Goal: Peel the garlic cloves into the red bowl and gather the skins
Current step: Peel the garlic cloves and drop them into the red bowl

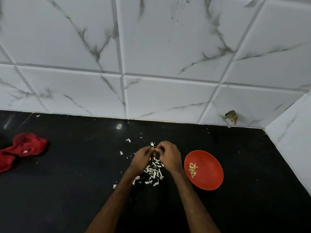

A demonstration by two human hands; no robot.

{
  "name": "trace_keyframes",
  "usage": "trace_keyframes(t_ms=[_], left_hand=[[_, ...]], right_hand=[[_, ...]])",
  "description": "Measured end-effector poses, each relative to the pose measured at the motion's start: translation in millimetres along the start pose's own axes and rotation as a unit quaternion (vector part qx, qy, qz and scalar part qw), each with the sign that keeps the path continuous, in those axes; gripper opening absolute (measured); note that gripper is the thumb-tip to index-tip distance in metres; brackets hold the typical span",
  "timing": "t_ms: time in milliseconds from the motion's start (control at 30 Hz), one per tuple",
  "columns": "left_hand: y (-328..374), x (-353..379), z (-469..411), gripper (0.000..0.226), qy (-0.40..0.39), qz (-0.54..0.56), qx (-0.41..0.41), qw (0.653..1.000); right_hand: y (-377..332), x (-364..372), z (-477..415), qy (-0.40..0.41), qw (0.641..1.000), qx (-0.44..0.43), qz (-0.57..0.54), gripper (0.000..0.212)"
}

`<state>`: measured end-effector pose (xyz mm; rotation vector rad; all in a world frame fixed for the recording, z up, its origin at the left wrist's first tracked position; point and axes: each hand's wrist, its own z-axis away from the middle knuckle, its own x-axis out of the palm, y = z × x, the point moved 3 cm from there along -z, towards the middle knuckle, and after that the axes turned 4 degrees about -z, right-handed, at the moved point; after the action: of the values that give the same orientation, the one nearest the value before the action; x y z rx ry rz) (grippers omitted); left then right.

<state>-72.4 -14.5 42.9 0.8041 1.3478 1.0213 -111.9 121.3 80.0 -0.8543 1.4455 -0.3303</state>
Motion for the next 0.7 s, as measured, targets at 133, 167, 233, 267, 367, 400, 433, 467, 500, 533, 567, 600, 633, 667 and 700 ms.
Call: trace_keyframes(t_ms=[133, 167, 233, 267, 367, 400, 433, 467, 500, 533, 567, 600, 633, 667, 700], left_hand=[[8, -3, 1, 0.037, 0.013, -0.141, 0.019, 0.990], [9, -2, 2, 0.038, 0.025, -0.159, 0.023, 0.987], [7, -1, 3, 0.040, 0.051, -0.155, 0.022, 0.986], [4, -1, 2, 0.040, 0.061, -0.137, 0.017, 0.989], [-1, -3, 0, 0.035, 0.092, -0.035, -0.014, 0.995], [-2, -5, 0, 0.034, 0.096, 0.000, -0.026, 0.995], [-4, -6, 0, 0.034, 0.095, 0.026, -0.037, 0.994], [-6, -6, 1, 0.034, 0.092, 0.043, -0.044, 0.994], [-8, -6, 1, 0.034, 0.088, 0.052, -0.048, 0.994], [-9, -6, 2, 0.034, 0.084, 0.056, -0.050, 0.994], [-9, -6, 2, 0.033, 0.081, 0.056, -0.050, 0.994], [-8, -7, 2, 0.032, 0.078, 0.052, -0.048, 0.994], [-6, -8, 2, 0.030, 0.078, 0.045, -0.044, 0.995], [-5, -8, 1, 0.030, 0.077, 0.035, -0.039, 0.996], [-3, -7, 1, 0.030, 0.078, 0.025, -0.032, 0.996]], right_hand=[[-12, -4, 0, -0.013, 0.992, -0.029, 0.121, 0.005], [-14, -4, 0, -0.014, 0.989, -0.034, 0.141, 0.004], [-18, -2, 0, -0.012, 0.986, -0.041, 0.160, 0.004], [-19, 0, -1, -0.012, 0.987, -0.044, 0.154, 0.002], [-25, 3, -3, -0.027, 0.994, -0.063, 0.087, 0.009], [-26, 3, -5, -0.032, 0.997, -0.051, 0.054, 0.009], [-23, 3, -8, -0.034, 0.999, -0.030, 0.027, 0.009], [-19, 1, -11, -0.038, 0.999, -0.007, 0.011, 0.011], [-14, 0, -13, -0.045, 0.999, 0.013, 0.008, 0.014], [-8, -1, -13, -0.054, 0.998, 0.033, 0.013, 0.016], [-3, -2, -13, -0.060, 0.997, 0.052, 0.019, 0.015], [0, -2, -12, -0.063, 0.996, 0.067, 0.021, 0.016], [2, -1, -11, -0.064, 0.994, 0.079, 0.027, 0.019], [2, 0, -9, -0.061, 0.994, 0.083, 0.033, 0.019], [1, 1, -9, -0.054, 0.995, 0.082, 0.022, 0.014]])
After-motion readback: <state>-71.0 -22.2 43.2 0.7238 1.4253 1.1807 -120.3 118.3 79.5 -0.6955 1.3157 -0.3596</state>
